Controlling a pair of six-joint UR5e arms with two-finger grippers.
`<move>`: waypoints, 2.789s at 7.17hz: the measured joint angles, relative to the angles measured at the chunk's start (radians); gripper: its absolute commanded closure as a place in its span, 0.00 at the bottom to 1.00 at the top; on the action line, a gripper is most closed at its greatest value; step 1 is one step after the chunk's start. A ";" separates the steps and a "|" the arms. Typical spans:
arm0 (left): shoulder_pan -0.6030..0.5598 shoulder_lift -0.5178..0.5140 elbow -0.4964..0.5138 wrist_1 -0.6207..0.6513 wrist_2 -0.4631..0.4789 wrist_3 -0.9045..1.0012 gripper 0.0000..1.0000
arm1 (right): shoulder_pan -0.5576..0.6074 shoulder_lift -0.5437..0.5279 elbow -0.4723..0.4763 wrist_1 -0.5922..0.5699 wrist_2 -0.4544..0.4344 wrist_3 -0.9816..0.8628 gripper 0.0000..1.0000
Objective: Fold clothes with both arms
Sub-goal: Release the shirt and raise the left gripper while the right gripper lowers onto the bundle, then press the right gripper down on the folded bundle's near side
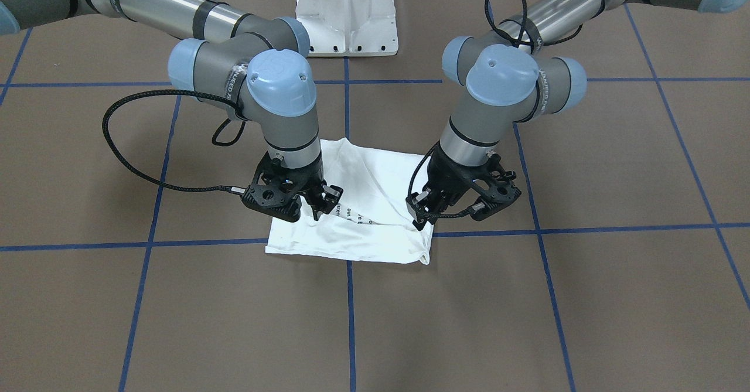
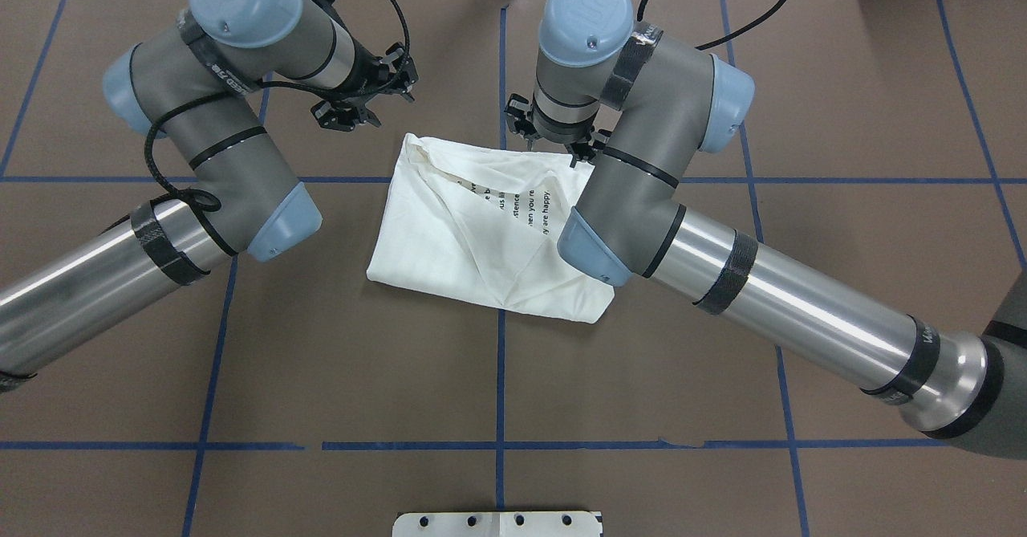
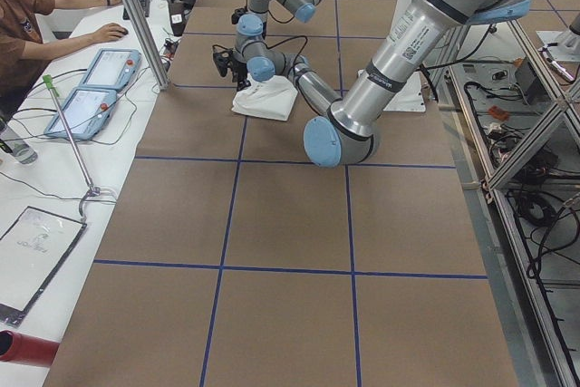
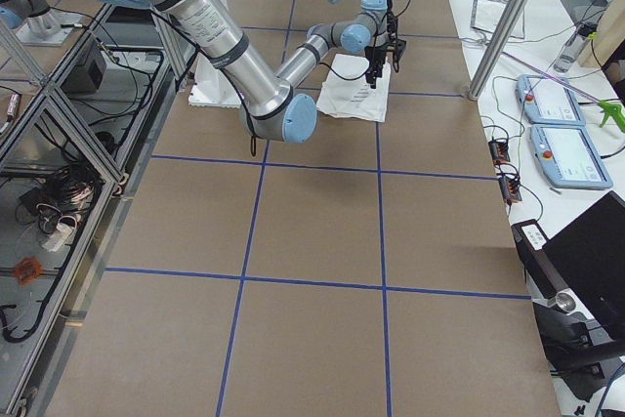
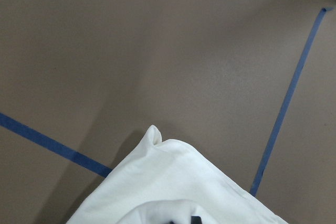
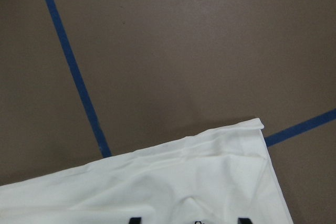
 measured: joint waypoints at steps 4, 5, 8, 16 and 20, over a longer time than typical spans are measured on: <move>-0.049 0.028 -0.008 0.013 -0.085 0.094 0.01 | -0.071 -0.028 0.055 -0.009 -0.046 -0.050 0.01; -0.057 0.060 -0.035 0.015 -0.090 0.141 0.01 | -0.126 -0.034 0.093 -0.026 -0.114 -0.096 0.05; -0.067 0.139 -0.120 0.017 -0.096 0.205 0.01 | -0.268 -0.089 0.215 -0.049 -0.282 -0.283 0.32; -0.068 0.162 -0.129 0.016 -0.098 0.209 0.01 | -0.375 -0.138 0.248 -0.040 -0.410 -0.643 0.43; -0.068 0.163 -0.127 0.017 -0.098 0.209 0.01 | -0.411 -0.140 0.240 -0.040 -0.454 -0.645 0.65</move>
